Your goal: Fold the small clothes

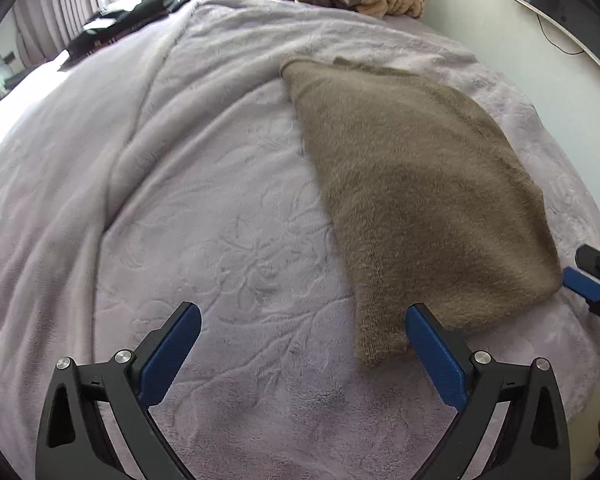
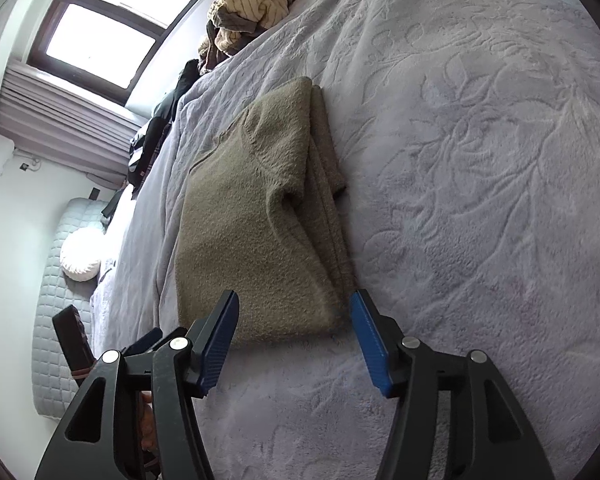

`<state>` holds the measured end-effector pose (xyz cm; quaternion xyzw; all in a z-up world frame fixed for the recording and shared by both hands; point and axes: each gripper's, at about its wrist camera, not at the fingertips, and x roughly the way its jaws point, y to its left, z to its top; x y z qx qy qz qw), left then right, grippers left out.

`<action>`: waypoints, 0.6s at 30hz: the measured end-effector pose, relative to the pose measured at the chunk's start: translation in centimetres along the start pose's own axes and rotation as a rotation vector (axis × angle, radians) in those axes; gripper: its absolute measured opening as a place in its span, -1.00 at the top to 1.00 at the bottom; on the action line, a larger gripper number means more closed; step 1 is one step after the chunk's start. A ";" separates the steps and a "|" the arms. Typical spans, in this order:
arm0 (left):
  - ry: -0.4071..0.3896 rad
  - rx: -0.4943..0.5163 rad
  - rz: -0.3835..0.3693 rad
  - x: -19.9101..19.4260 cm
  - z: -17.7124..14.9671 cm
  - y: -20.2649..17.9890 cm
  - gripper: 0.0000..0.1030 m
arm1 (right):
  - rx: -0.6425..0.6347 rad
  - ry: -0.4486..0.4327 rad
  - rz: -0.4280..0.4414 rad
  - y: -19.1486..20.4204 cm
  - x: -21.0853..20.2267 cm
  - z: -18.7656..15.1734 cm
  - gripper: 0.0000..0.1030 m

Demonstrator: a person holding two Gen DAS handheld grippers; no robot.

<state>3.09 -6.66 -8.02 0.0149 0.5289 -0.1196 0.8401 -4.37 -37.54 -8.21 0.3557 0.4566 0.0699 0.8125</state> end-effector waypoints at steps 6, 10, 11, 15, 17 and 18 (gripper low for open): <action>0.013 -0.069 -0.118 0.1 1.0 1.8 -0.99 | 0.016 0.001 -0.001 -1.0 0.0 1.0 -0.21; -0.013 -0.111 -0.151 -0.1 2.7 3.0 -0.99 | 0.036 0.005 0.020 -1.7 0.2 2.0 -0.21; -0.014 -0.124 -0.163 0.0 3.3 3.3 -0.99 | 0.046 0.007 0.030 -1.9 0.4 2.4 -0.22; -0.012 -0.168 -0.220 0.8 5.3 4.0 -0.99 | 0.070 0.030 0.068 -2.5 1.4 4.2 -0.22; -0.009 -0.176 -0.253 1.5 6.4 3.9 -0.99 | 0.072 0.050 0.084 -2.7 2.2 5.2 -0.22; -0.009 -0.179 -0.267 1.8 6.6 3.9 -0.99 | 0.072 0.055 0.091 -2.7 2.6 5.6 -0.22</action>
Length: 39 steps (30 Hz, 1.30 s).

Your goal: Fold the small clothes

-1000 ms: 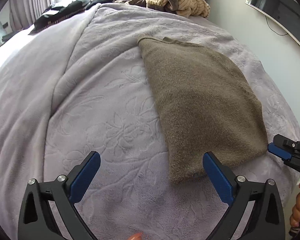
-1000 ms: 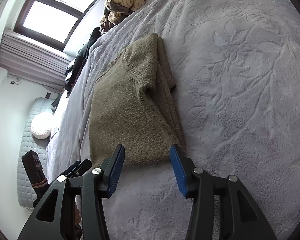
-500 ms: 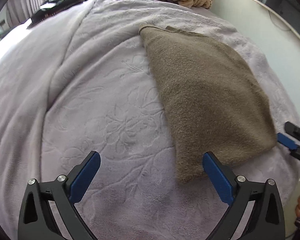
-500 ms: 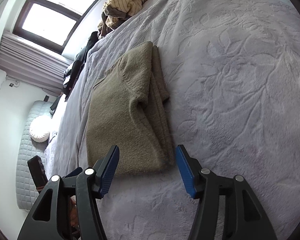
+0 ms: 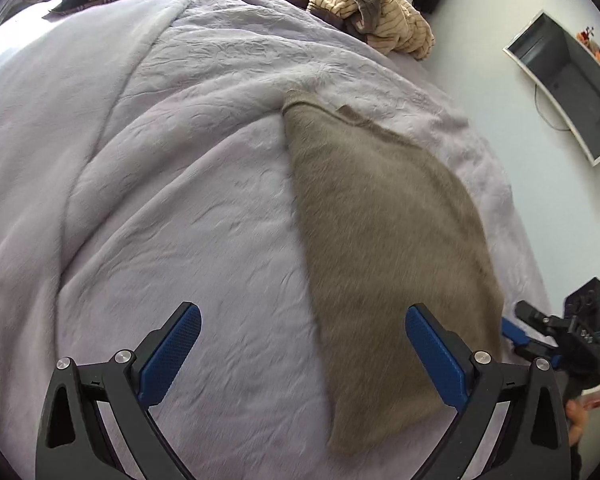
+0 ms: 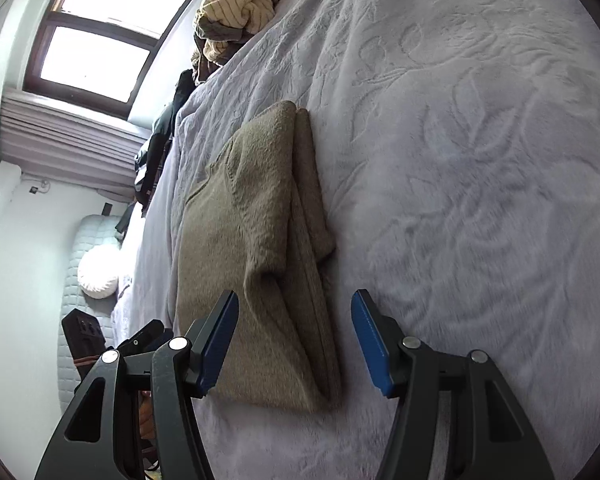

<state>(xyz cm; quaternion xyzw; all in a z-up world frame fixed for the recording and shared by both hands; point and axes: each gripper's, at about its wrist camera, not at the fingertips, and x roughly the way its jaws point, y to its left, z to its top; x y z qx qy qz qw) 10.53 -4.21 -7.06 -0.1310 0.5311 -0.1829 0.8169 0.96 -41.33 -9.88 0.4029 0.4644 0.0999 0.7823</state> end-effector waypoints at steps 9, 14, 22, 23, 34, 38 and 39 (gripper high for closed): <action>0.070 -0.013 -0.127 4.6 2.3 -1.0 -0.99 | 0.009 0.063 0.041 -0.9 3.0 4.0 -0.32; 0.103 -0.011 -0.178 7.1 3.4 -1.9 -0.99 | -0.042 0.121 0.037 -0.1 5.1 5.1 -0.35; 0.126 -0.018 -0.223 9.7 5.1 -3.1 -0.99 | -0.099 0.218 0.139 1.1 8.8 6.4 -0.42; 0.129 -0.022 -0.229 10.0 5.2 -3.0 -0.99 | -0.089 0.225 0.161 0.9 9.4 6.6 -0.42; 0.106 0.018 -0.221 8.0 4.7 -2.8 -0.20 | -0.055 0.182 0.152 1.6 9.1 5.1 0.33; 0.101 -0.002 -0.254 6.0 4.6 -2.2 -0.02 | -0.046 0.172 0.232 3.3 8.2 4.5 0.35; 0.098 0.004 -0.255 5.3 4.4 -2.2 -0.02 | -0.042 0.172 0.242 3.6 8.0 4.4 0.35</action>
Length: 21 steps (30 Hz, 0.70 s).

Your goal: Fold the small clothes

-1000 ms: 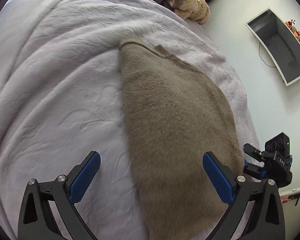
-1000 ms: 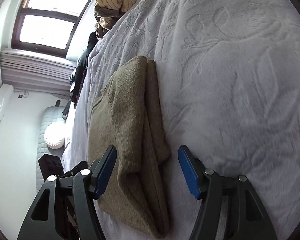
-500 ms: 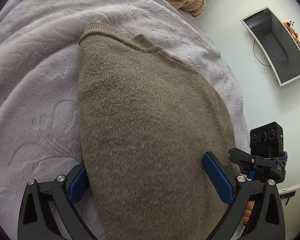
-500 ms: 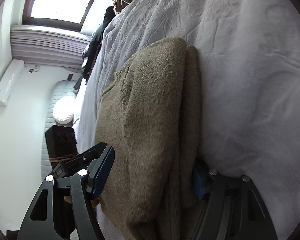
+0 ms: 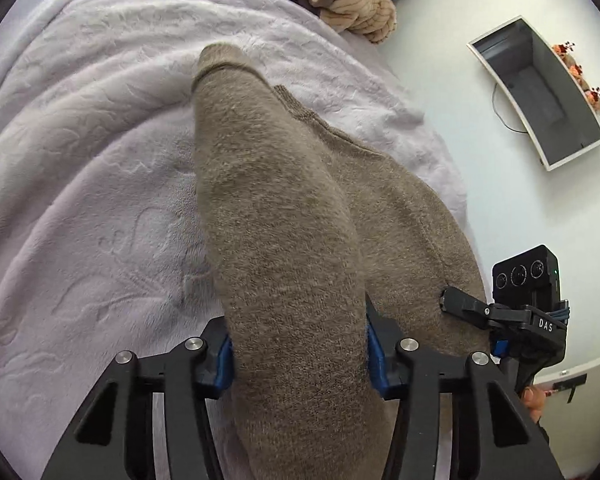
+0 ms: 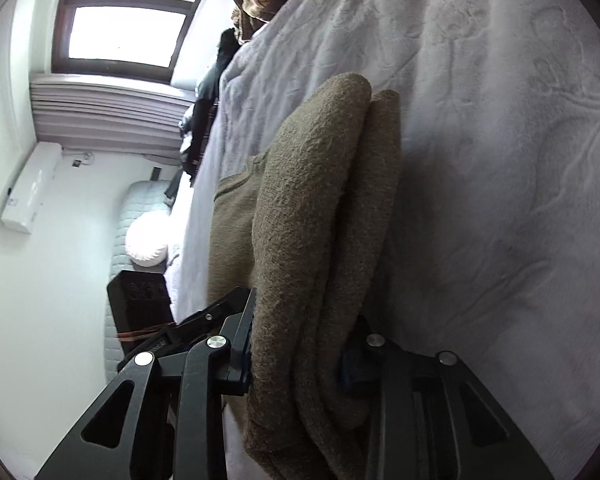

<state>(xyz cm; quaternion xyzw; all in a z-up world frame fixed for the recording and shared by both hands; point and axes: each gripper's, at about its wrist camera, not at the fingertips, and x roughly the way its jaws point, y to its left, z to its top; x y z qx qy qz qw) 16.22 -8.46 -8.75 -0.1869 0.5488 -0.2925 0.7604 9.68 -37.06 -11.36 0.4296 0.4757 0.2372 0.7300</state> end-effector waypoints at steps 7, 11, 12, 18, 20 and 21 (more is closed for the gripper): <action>-0.016 0.041 0.000 -5.1 -2.0 -1.5 -0.02 | 0.011 0.016 0.050 3.7 -0.4 -2.5 0.34; -0.037 0.033 -0.003 -8.6 -3.8 -1.2 -0.02 | 0.014 0.031 0.080 5.9 0.0 -4.8 0.34; -0.043 0.035 0.003 -9.5 -4.3 -1.0 -0.02 | 0.009 0.036 0.085 6.5 0.3 -5.5 0.34; -0.072 0.017 0.043 -14.1 -8.6 0.9 -0.02 | 0.001 0.064 0.109 8.5 2.6 -9.9 0.34; -0.075 0.014 0.061 -15.1 -10.0 1.9 -0.02 | 0.012 0.080 0.119 8.6 4.0 -11.3 0.34; -0.075 0.012 0.070 -15.4 -10.7 2.4 -0.02 | 0.015 0.088 0.119 8.6 4.6 -11.8 0.34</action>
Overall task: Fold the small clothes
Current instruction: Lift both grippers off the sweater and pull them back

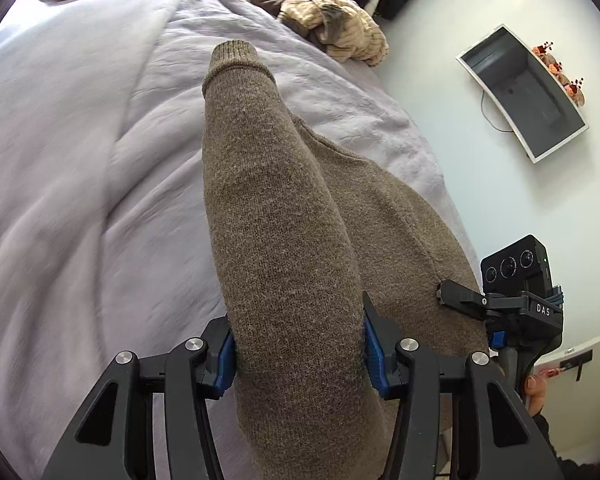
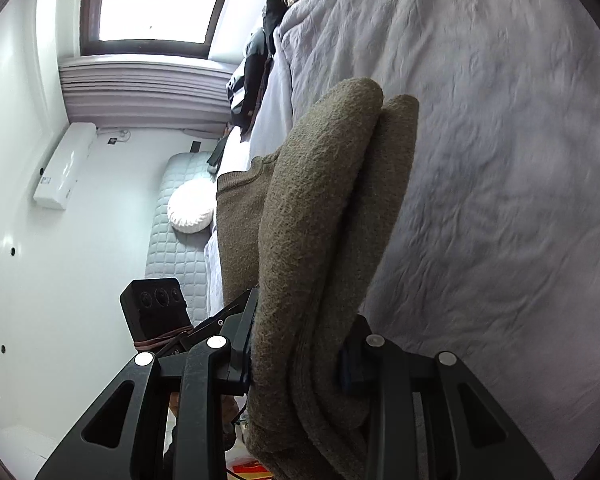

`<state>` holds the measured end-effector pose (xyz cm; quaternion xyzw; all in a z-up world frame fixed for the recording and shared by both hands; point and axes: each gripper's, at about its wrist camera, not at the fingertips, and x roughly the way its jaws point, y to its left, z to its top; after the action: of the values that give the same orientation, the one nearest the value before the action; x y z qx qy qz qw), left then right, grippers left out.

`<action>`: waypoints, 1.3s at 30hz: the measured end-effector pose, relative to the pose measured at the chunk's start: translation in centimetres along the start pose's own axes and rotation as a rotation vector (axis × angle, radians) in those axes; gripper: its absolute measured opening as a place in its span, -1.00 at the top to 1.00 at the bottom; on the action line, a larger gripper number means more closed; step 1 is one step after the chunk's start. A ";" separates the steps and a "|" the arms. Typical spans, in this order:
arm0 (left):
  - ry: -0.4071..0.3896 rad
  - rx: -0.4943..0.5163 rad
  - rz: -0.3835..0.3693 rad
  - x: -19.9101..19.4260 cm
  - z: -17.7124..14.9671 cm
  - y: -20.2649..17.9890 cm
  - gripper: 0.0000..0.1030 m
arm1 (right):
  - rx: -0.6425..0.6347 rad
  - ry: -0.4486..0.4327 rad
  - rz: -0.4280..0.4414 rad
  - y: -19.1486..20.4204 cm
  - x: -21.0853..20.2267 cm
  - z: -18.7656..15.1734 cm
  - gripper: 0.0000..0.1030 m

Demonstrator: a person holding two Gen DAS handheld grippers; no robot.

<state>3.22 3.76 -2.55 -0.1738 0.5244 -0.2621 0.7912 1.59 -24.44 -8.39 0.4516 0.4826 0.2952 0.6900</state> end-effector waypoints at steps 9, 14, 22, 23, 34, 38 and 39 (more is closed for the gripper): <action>0.005 -0.152 0.076 0.2 -4.9 5.7 -0.03 | 0.030 0.014 -0.147 -2.1 3.0 -1.6 0.29; -0.070 -0.122 0.133 -2.4 -6.0 6.2 -0.03 | -0.124 -0.071 -0.411 -0.1 -0.2 -1.7 0.27; -0.167 -0.040 0.233 -6.5 -7.4 5.0 -0.03 | -0.283 -0.120 -0.409 3.8 -3.3 -4.6 0.59; -0.176 -0.025 0.232 -6.7 -7.6 4.4 -0.03 | -0.329 -0.111 -0.411 5.0 -2.8 -5.2 0.59; -0.117 -0.004 0.248 -3.5 -12.1 2.1 -0.03 | -0.473 -0.039 -0.556 5.3 0.4 -11.0 0.59; -0.125 -0.019 0.241 -3.3 -13.1 2.4 -0.03 | -0.416 -0.059 -0.589 2.9 -0.6 -11.3 0.67; -0.127 -0.017 0.242 -3.3 -13.2 2.4 -0.03 | -0.393 -0.059 -0.579 2.2 -0.8 -11.5 0.67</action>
<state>-9.44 7.61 -6.60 -0.1324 0.4926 -0.1487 0.8472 -9.31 -20.30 -7.55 0.1630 0.5044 0.1614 0.8325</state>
